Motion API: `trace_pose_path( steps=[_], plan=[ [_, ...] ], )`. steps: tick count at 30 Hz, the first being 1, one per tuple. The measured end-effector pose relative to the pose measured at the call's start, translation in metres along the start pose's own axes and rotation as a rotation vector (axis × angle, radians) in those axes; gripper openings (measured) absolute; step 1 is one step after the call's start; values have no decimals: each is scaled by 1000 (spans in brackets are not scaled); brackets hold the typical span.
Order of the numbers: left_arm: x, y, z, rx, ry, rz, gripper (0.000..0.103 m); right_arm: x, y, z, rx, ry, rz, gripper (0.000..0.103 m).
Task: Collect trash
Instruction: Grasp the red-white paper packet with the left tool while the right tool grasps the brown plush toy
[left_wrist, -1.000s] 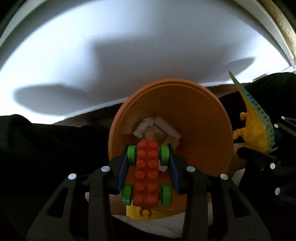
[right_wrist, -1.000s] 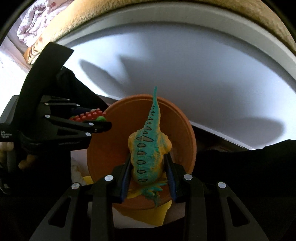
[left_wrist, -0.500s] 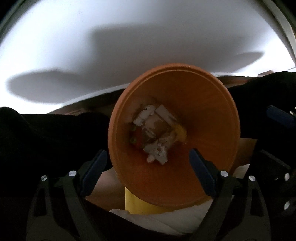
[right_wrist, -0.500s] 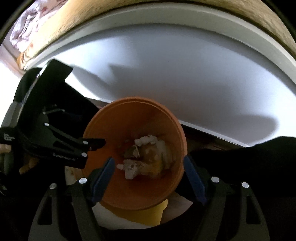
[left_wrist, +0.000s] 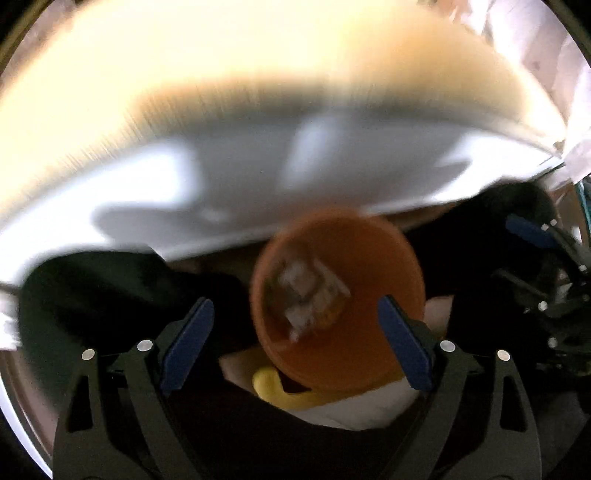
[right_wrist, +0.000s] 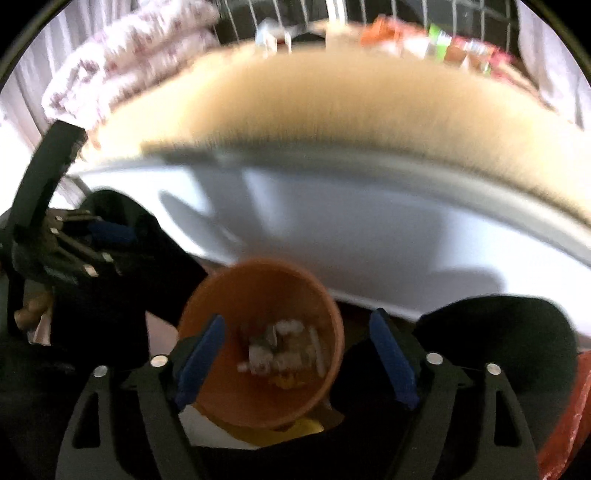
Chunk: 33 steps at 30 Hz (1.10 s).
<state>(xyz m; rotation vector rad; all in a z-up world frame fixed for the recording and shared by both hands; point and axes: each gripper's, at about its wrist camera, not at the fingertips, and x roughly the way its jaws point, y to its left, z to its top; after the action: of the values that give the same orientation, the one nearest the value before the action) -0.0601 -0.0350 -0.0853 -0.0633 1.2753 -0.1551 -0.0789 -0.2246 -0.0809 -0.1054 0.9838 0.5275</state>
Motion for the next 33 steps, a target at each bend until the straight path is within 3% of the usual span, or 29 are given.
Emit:
trace_pose_path(
  steps=[3,9,14,17,21,25,28,33],
  plan=[
    [-47,3,34,-21,-145,-2,91,-13,-4,6,10,-73,26,80],
    [-58,0,131,-125,-265,-58,91,-14,-5,11,22,-124,51,80],
    [-31,-5,203,-170,-253,38,91,-24,-22,3,68,-144,58,81],
    [-12,-3,238,-207,-246,143,91,-28,-37,0,117,-157,63,82],
    [5,6,255,-223,-216,236,91,-26,-55,-1,168,-152,76,82],
    [5,24,252,-234,-262,280,83,-25,-62,3,169,-150,99,82],
    [5,34,254,-230,-287,260,81,-23,-60,8,140,-140,109,82],
    [9,40,258,-203,-319,235,63,-25,-50,18,83,-139,107,82]
  ],
)
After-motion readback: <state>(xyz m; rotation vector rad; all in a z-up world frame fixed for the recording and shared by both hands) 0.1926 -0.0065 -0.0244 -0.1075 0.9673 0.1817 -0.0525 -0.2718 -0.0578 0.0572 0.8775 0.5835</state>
